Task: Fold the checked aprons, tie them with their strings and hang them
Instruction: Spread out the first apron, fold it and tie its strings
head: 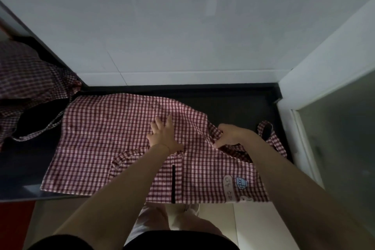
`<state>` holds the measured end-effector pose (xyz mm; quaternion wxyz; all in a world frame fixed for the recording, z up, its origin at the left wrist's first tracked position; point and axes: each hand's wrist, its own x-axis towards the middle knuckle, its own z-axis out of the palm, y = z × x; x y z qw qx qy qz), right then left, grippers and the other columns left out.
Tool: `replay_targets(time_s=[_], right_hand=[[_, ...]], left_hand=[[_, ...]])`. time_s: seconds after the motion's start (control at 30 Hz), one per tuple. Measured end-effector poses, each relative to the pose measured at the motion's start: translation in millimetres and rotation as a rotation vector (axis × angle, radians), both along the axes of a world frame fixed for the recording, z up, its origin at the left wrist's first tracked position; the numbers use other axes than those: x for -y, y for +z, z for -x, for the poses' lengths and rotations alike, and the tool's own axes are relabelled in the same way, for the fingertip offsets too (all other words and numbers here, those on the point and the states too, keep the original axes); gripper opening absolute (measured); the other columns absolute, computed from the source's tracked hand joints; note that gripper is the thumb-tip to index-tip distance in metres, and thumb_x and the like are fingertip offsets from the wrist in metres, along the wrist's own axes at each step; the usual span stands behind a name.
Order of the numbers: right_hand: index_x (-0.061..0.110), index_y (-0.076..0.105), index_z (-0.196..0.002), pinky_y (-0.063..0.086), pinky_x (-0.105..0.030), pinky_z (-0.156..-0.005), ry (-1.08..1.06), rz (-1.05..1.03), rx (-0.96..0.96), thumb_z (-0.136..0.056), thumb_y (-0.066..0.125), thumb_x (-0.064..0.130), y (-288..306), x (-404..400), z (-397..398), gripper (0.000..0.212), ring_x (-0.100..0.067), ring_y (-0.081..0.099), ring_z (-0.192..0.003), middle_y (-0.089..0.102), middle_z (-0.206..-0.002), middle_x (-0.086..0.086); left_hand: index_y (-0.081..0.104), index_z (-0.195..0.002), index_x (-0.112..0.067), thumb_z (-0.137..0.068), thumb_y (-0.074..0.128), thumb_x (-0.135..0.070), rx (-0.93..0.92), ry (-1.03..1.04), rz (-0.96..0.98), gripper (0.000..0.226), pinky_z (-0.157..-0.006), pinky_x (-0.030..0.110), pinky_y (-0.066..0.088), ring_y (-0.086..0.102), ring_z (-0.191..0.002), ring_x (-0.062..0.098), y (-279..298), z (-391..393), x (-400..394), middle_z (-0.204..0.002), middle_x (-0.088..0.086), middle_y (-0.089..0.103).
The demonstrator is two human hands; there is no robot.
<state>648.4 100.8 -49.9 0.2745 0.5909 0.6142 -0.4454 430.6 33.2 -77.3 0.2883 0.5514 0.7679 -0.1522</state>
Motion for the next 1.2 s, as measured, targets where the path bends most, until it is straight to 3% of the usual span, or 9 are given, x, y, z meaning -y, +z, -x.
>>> replay_targets(time_s=[0.2, 0.43, 0.63, 0.73, 0.83, 0.9, 1.0, 1.1, 1.2], right_hand=[[0.014, 0.058, -0.123, 0.044, -0.043, -0.102, 0.133, -0.078, 0.078, -0.081, 0.076, 0.025, -22.6, 22.1, -3.4, 0.047, -0.025, 0.058, -0.111, 0.061, -0.118, -0.004], [0.02, 0.066, -0.099, 0.048, -0.027, -0.072, -0.074, -0.092, -0.108, -0.083, 0.069, 0.015, 16.5, -2.4, -37.5, 0.017, -0.016, 0.062, -0.088, 0.067, -0.103, -0.002], [0.007, 0.042, -0.129, 0.041, -0.048, -0.096, -0.229, -1.05, 0.269, -0.091, 0.058, 0.007, 37.9, -48.9, -62.0, 0.042, -0.038, 0.053, -0.116, 0.054, -0.127, -0.02], [0.013, 0.036, -0.137, 0.035, -0.049, -0.104, -0.006, -0.872, 0.28, -0.084, 0.069, 0.015, 36.3, -54.0, -54.9, 0.063, -0.036, 0.041, -0.126, 0.042, -0.137, -0.018], [0.012, 0.053, -0.122, 0.044, -0.045, -0.098, 0.07, -0.902, 0.154, -0.085, 0.069, 0.018, 23.8, -41.2, -33.6, 0.041, -0.031, 0.051, -0.117, 0.051, -0.124, -0.011], [0.008, 0.066, -0.097, 0.055, -0.039, -0.081, -0.023, -0.834, -0.002, -0.091, 0.063, 0.016, 14.9, -27.9, -16.3, 0.011, -0.024, 0.064, -0.09, 0.064, -0.099, -0.007], [0.004, 0.07, -0.081, 0.056, -0.035, -0.069, -0.329, -0.393, -0.205, -0.097, 0.056, 0.025, 1.3, -7.5, 11.2, 0.03, -0.024, 0.068, -0.07, 0.07, -0.076, -0.008], [0.005, 0.068, -0.098, 0.048, -0.028, -0.069, -0.406, -0.229, -0.257, -0.098, 0.052, 0.047, -4.1, 6.6, 37.1, 0.045, -0.021, 0.067, -0.086, 0.069, -0.094, -0.008], [0.006, 0.058, -0.133, 0.041, -0.022, -0.08, -0.562, -0.257, -0.335, -0.099, 0.058, 0.031, -5.5, 7.2, 55.0, 0.042, -0.024, 0.06, -0.116, 0.062, -0.13, -0.009]], left_hand=[[-0.016, -0.154, -0.025, -0.067, 0.075, -0.068, -0.002, -0.003, -0.025, 0.132, -0.115, 0.059, 0.021, -0.007, -0.148, 0.044, -10.1, -30.4, 12.4, -0.162, 0.019, -0.011], [-0.016, -0.154, -0.026, -0.066, 0.078, -0.064, 0.008, 0.022, -0.009, 0.134, -0.116, 0.061, 0.015, -0.012, -0.148, 0.043, -11.0, -21.9, 16.2, -0.162, 0.017, -0.015], [-0.018, -0.152, -0.037, -0.067, 0.079, -0.062, 0.019, 0.017, 0.005, 0.131, -0.116, 0.063, 0.015, -0.013, -0.147, 0.045, -7.3, -25.0, 14.5, -0.161, 0.019, -0.017], [-0.015, -0.151, -0.043, -0.067, 0.079, -0.061, 0.021, 0.007, 0.02, 0.127, -0.116, 0.064, 0.016, -0.014, -0.146, 0.046, -6.5, -24.5, 13.3, -0.16, 0.02, -0.018], [-0.009, -0.152, -0.045, -0.067, 0.079, -0.062, 0.016, 0.002, 0.049, 0.124, -0.115, 0.065, 0.017, -0.014, -0.146, 0.048, -7.9, -24.7, 11.9, -0.16, 0.021, -0.019], [-0.005, -0.153, -0.045, -0.069, 0.074, -0.066, -0.006, 0.004, 0.056, 0.117, -0.113, 0.065, 0.022, -0.01, -0.146, 0.048, -7.0, -25.1, 12.6, -0.161, 0.02, -0.015], [0.012, -0.152, -0.042, -0.08, 0.051, -0.077, -0.019, 0.026, 0.039, 0.089, -0.111, 0.064, 0.025, 0.007, -0.145, 0.049, -1.0, -25.9, 12.2, -0.162, 0.019, -0.001], [0.019, -0.152, -0.037, -0.086, 0.042, -0.074, -0.033, 0.016, 0.049, 0.079, -0.111, 0.062, 0.027, 0.016, -0.143, 0.048, 2.0, -24.2, 11.5, -0.161, 0.02, 0.007], [0.009, -0.155, -0.035, -0.089, 0.047, -0.067, 0.009, -0.008, 0.056, 0.082, -0.114, 0.057, 0.029, 0.006, -0.145, 0.049, 1.4, -21.0, 15.9, -0.161, 0.02, 0.0]])
